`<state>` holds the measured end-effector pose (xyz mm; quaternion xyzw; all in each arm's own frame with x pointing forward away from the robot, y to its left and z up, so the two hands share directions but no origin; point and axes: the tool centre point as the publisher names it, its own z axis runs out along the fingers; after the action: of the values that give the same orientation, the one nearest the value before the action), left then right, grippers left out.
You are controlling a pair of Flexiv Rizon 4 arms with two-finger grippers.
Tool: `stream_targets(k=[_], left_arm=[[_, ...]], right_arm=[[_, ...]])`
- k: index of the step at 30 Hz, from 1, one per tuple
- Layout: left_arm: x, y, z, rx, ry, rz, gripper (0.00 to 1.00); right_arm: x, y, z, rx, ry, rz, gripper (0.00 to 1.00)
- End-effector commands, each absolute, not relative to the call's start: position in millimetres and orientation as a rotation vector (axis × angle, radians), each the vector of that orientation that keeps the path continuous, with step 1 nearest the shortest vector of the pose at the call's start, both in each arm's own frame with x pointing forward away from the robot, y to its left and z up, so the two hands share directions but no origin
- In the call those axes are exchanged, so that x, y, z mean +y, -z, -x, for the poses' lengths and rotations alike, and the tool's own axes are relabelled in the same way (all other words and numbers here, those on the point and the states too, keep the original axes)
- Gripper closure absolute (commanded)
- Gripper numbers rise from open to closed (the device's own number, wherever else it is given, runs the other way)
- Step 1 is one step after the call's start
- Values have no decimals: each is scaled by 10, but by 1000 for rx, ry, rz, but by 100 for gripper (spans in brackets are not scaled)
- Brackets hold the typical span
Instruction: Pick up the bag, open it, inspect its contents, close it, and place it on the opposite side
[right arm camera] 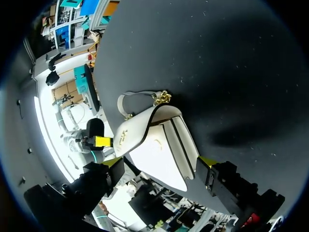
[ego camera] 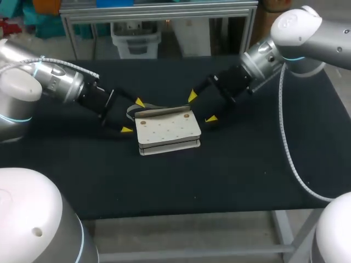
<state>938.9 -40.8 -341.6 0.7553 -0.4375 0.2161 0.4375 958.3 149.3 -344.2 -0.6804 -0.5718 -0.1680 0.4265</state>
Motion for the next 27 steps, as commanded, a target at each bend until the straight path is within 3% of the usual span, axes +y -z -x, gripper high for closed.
stream_targets(k=[1,16,19,20,22,25,26,27], left_arm=[[-435,3445,-9424,-1095,-524,-1851,0],[-573,3448,-9429,-1088,-495,-1855,1],[-581,3459,-9442,-1084,-495,-1862,39],[-583,3460,-9445,-1081,-499,-1869,63],[-586,3462,-9450,-1081,-501,-1873,75],[-593,3467,-9456,-1079,-502,-1883,71],[-596,3472,-9458,-1077,-498,-1884,75],[-598,3478,-9459,-1072,-494,-1886,86]], right_arm=[[1489,3444,-9611,-1430,418,1691,0],[1476,3465,-9595,-1439,426,1682,0],[1487,3477,-9588,-1440,424,1676,0],[1488,3478,-9587,-1440,423,1674,0],[1489,3479,-9586,-1441,422,1672,0],[1490,3488,-9582,-1441,422,1669,0],[1492,3493,-9580,-1441,422,1667,0],[1495,3498,-9578,-1441,422,1666,0]])
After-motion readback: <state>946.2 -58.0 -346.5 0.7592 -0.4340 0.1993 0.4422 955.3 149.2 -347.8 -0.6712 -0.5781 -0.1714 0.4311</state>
